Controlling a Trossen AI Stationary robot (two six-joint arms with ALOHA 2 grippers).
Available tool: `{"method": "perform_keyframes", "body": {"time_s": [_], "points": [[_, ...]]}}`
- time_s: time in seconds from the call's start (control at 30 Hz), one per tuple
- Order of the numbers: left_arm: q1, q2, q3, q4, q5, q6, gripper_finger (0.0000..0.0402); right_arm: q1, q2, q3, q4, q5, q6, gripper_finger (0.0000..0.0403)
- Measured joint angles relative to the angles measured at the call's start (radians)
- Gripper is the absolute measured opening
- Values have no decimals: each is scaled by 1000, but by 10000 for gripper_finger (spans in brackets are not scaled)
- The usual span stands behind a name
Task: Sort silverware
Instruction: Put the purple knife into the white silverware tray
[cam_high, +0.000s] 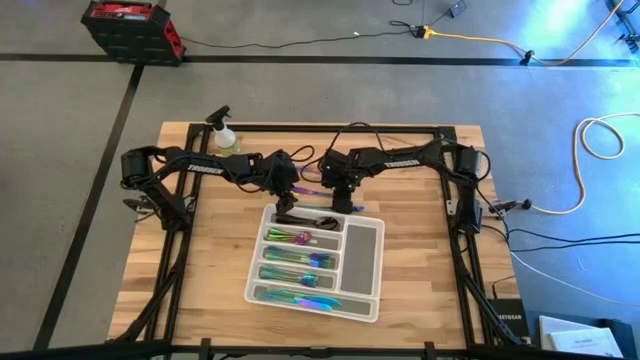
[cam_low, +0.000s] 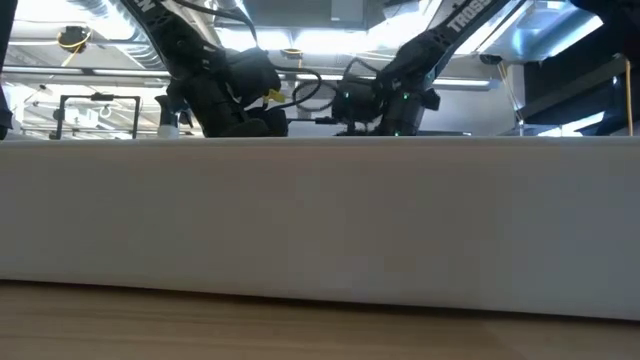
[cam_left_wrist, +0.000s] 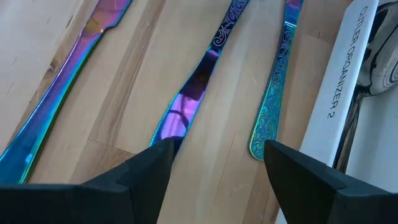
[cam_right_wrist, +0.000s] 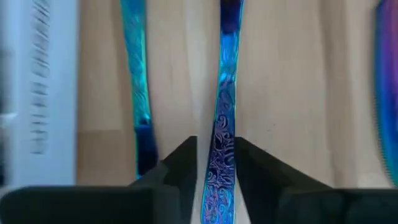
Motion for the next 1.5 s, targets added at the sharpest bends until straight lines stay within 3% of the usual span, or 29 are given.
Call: {"method": "perform_keyframes", "body": {"time_s": [0.13,0.23,0.5,0.8,1.0,1.33,1.4,1.5], "points": [[0,0,0,0,0,0,238,1,39,7,-3,-7,-1,121],[0,0,0,0,0,-1,238,0,49,6,-13,2,-2,118],[0,0,0,-1,0,-7,238,1,-14,-1,-40,68,-2,12],[0,0,0,-1,0,-7,238,0,-103,-2,-38,95,32,2],[0,0,0,0,0,-7,238,0,-79,0,-11,55,32,30],[0,0,0,0,0,-7,238,0,37,7,3,81,33,154],[0,0,0,-1,1,-8,238,0,48,7,-7,71,33,151],[0,0,0,-2,2,-12,238,1,38,7,-19,67,33,111]]}}
